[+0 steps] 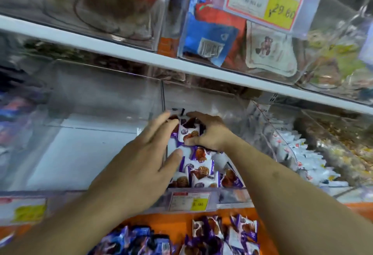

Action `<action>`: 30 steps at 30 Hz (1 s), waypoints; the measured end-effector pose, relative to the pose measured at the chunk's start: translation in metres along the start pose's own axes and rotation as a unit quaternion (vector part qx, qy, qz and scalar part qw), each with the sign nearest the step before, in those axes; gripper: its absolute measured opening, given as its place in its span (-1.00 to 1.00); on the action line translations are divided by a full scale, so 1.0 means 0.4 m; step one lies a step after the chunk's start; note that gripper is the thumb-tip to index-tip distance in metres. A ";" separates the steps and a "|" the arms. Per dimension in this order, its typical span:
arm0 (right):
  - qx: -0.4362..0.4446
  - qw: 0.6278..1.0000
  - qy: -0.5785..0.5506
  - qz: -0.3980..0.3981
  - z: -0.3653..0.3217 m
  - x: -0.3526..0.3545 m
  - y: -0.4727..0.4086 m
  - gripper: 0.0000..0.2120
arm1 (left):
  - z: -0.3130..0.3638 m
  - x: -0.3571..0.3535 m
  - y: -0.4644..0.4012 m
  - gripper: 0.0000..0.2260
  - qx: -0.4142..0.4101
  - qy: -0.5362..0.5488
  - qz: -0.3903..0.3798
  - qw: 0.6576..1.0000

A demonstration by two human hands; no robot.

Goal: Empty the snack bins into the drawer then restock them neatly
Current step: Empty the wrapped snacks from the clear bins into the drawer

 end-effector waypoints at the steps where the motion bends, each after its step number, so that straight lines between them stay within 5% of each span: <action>1: 0.002 1.000 0.016 -0.001 -0.004 0.001 -0.004 -0.09 | 0.002 0.000 0.001 -0.41 -0.002 0.003 0.000 1.000; 9: -0.030 0.998 0.049 -0.040 -0.003 -0.021 -0.014 0.05 | 0.009 0.002 0.002 -0.45 0.002 0.006 -0.006 1.000; 17: 0.020 0.998 -0.058 0.032 0.001 0.001 0.015 -0.37 | 0.009 0.000 0.002 -0.48 0.002 -0.019 -0.001 1.000; 23: 0.044 0.997 -0.058 0.013 -0.033 -0.007 0.020 -0.25 | 0.013 -0.001 0.001 -0.50 -0.004 -0.018 0.002 1.000; 30: -0.005 0.985 -0.138 0.105 -0.006 0.058 0.068 -0.31 | 0.010 -0.002 0.001 -0.52 -0.005 -0.019 0.005 1.000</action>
Point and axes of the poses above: each hand's wrist, its own y-axis away from the middle knuckle, its own x-axis out of the back of the hand, z = x × y, the point moved 9 cm from there along -y, towards the middle knuckle, and after that the axes turned 7 degrees about y, right-handed, at the moved point
